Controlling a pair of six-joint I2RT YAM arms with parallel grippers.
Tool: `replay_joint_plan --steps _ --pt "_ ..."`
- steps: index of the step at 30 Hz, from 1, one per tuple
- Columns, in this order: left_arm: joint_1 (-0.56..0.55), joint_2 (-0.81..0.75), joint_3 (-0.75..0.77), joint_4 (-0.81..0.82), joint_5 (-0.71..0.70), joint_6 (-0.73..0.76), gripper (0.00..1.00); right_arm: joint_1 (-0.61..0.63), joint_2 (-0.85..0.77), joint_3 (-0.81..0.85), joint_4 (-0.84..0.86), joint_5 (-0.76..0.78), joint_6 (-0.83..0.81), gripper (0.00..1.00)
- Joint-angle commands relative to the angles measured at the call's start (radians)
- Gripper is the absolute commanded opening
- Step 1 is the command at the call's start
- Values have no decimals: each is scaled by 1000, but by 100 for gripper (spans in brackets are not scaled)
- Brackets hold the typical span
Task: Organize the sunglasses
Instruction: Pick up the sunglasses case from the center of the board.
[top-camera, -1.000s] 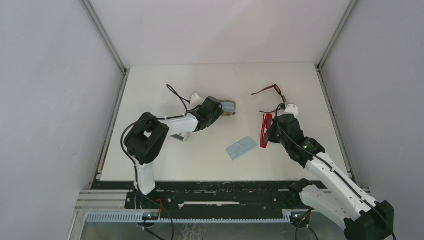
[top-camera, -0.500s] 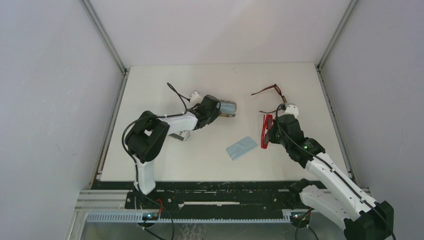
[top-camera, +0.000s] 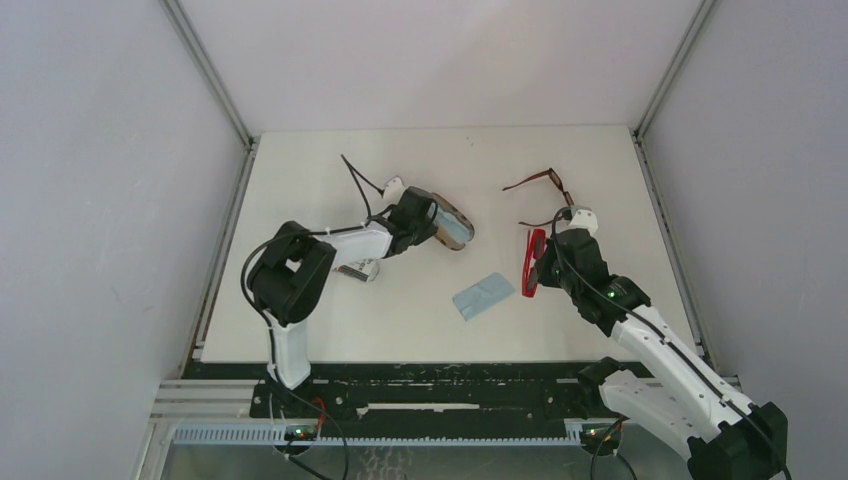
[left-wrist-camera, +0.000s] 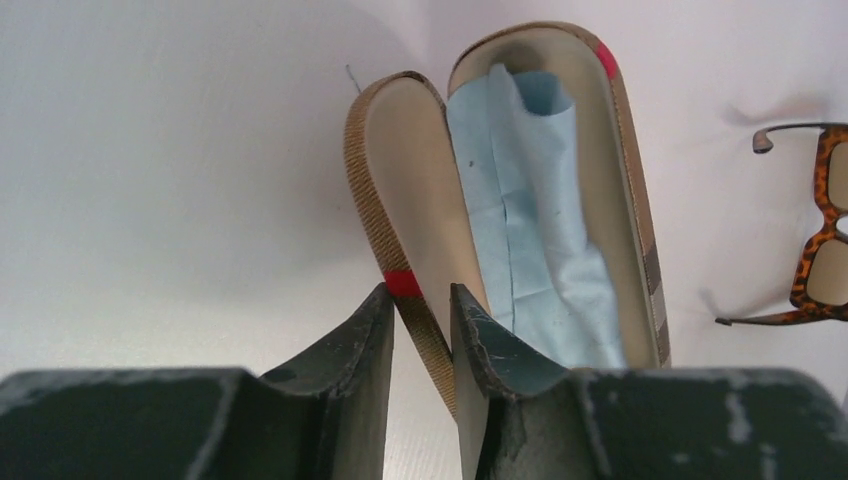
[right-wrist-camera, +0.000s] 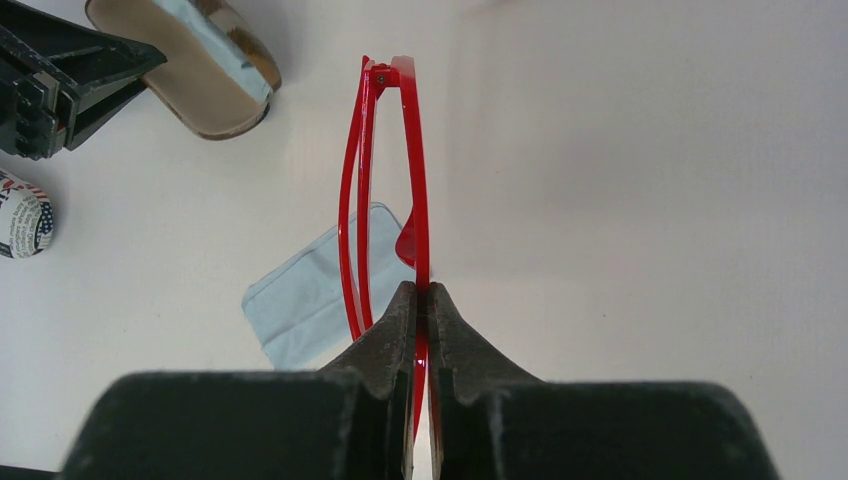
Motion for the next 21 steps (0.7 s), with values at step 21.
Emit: replay_joint_plan --steps 21 --pt "14 -113 173 -249 70 364 18 -6 -29 5 38 -37 0 0"
